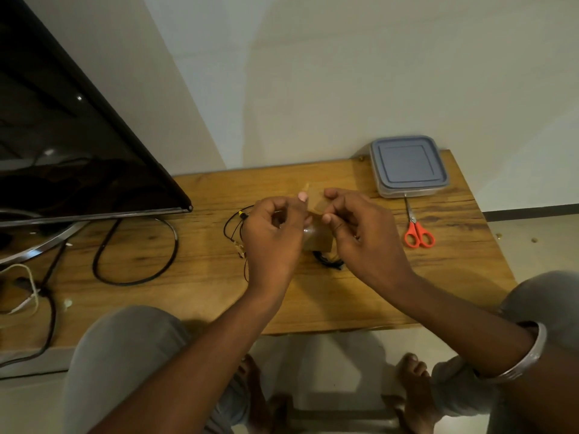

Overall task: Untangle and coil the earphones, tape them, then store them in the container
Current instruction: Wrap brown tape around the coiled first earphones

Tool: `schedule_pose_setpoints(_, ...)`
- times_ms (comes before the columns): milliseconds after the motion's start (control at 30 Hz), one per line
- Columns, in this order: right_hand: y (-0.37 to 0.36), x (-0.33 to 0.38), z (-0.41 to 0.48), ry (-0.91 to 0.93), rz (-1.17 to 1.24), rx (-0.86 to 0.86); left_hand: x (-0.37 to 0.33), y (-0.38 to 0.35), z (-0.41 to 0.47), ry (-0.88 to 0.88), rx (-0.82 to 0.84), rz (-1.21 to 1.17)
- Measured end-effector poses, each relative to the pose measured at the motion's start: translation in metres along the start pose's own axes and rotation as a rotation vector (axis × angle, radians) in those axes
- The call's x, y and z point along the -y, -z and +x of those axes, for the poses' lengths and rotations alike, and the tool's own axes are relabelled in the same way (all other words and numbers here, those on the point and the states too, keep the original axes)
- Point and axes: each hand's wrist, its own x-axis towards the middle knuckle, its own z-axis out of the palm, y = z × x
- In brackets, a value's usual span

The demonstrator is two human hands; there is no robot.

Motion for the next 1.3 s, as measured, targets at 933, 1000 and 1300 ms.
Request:
schedule_pose_setpoints(933,0.022,0.023,0.01,-0.837,0.658,-0.183,-0.024,-0.002,0.013,-0.345,0.179,0.227)
schedule_pose_setpoints(1000,0.029,0.025,0.015,-1.014,0.878,-0.12,-0.021,-0.001,0.014,-0.372,0.222,0.213)
schedule_pose_setpoints(1300,0.071,0.02,0.032,-0.432,0.175,0.329,-0.026,0.002,0.017,-0.385,0.427,0.19)
